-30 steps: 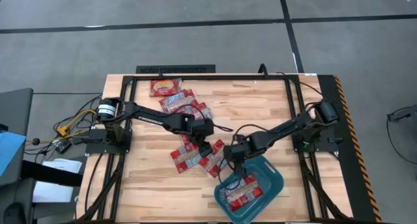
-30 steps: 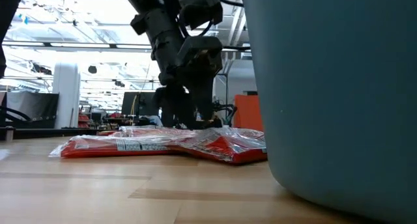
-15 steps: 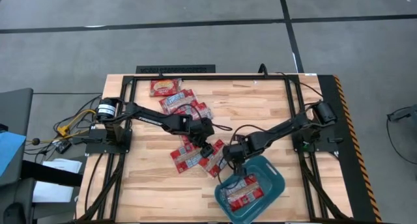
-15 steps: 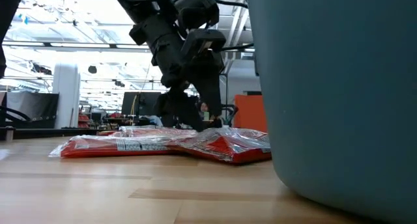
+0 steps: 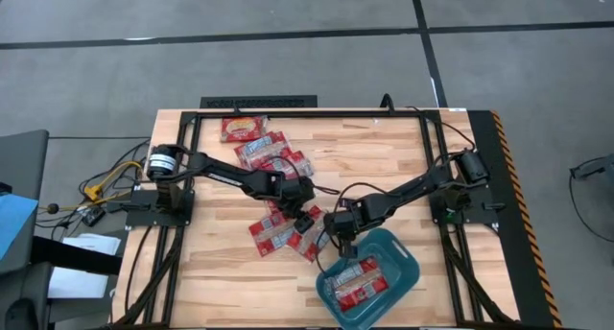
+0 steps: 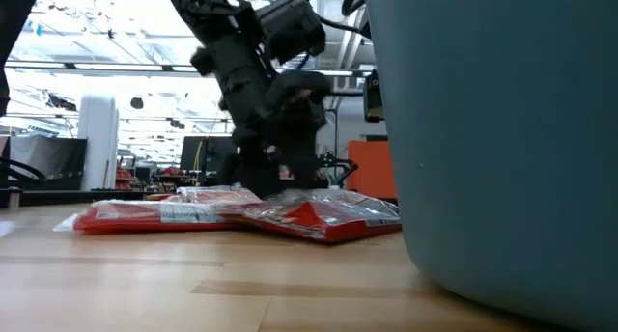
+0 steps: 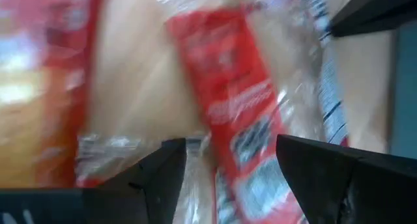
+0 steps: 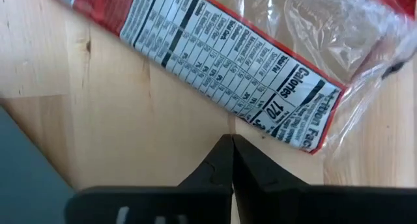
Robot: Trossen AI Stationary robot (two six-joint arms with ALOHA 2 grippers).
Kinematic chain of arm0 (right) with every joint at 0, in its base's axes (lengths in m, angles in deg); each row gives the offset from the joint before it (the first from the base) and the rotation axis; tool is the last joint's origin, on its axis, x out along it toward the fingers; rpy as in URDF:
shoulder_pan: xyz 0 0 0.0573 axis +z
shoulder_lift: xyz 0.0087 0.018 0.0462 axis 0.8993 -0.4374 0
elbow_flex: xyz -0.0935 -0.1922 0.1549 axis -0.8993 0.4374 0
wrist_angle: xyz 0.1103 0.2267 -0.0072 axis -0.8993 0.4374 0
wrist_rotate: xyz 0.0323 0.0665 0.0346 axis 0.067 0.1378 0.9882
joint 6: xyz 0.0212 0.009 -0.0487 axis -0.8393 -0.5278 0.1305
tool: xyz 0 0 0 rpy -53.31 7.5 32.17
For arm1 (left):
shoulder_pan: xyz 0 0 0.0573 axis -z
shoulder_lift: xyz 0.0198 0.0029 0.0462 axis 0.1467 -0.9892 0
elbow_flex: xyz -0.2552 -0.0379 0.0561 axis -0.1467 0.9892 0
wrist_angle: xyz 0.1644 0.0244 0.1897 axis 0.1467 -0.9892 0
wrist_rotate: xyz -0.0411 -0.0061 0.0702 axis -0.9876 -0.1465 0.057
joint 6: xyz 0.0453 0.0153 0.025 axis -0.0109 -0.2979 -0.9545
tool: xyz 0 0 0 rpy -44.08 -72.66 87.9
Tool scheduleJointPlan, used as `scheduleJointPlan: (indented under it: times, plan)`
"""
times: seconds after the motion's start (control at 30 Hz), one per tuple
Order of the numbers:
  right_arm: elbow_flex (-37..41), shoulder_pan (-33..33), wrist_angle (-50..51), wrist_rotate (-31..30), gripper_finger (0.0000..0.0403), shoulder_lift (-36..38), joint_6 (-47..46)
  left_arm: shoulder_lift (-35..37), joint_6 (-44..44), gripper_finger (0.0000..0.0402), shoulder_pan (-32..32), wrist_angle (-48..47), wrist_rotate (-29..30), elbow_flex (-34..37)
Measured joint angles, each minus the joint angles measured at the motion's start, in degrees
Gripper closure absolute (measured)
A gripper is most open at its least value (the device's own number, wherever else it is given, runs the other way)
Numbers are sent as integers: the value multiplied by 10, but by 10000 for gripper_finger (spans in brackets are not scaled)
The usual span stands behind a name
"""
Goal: Sort popcorn bags into baskets
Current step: Put the popcorn bag into the blue container
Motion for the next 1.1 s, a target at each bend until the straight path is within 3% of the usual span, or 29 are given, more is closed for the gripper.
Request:
scheduleJointPlan:
  times: [0.2, 0.57, 0.73, 1.0, 1.1]
  plan:
    - [-2, 0, -7, -1, 376, -1, 3, -34, 26, 157, 4, 37, -46, 0]
    - [-2, -13, -38, 3, 381, -3, 5, -40, 44, 157, 2, 70, -63, 0]
    - [-3, -16, -39, -3, 383, -3, 6, -41, 64, 210, 2, 70, -63, 1]
    - [-4, -17, -22, -9, 369, 19, 6, -42, 72, 369, -22, 72, -133, -4]
    - [-4, -19, 4, -24, 373, 41, 5, -40, 78, 383, -33, 73, -158, -4]
